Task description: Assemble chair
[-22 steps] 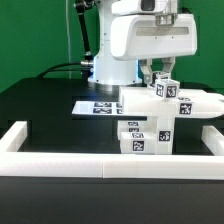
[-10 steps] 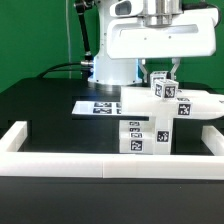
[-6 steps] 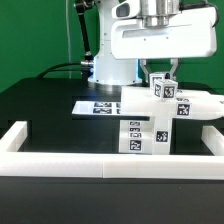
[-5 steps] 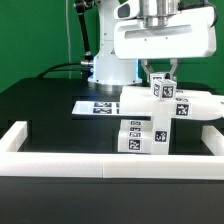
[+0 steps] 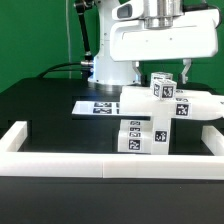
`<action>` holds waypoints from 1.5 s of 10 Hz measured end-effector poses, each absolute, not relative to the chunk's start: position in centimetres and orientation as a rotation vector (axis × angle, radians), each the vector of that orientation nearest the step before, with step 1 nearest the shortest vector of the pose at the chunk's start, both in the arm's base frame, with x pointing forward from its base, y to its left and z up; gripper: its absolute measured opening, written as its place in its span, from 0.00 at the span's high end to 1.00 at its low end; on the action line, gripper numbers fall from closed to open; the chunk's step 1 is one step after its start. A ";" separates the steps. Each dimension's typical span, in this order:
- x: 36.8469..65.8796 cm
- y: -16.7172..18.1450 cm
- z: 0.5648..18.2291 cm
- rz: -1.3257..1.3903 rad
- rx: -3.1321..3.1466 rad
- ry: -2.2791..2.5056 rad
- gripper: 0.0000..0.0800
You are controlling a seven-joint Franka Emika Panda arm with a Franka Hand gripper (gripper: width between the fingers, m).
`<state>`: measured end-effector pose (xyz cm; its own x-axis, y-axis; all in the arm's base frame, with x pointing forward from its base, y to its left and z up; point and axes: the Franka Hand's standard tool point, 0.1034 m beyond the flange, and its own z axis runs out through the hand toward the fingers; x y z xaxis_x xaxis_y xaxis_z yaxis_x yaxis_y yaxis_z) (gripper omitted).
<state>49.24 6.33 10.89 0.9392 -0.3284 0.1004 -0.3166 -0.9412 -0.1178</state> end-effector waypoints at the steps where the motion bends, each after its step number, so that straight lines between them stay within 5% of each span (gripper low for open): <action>1: 49.2 6.6 10.9 -0.187 -3.025 0.346 0.19; 15: 49.4 5.7 10.9 -0.218 -2.989 -0.913 0.19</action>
Offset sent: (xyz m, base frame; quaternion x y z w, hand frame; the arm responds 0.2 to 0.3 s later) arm -0.0005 0.0046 0.0027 0.0172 -0.0134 -0.1722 0.9848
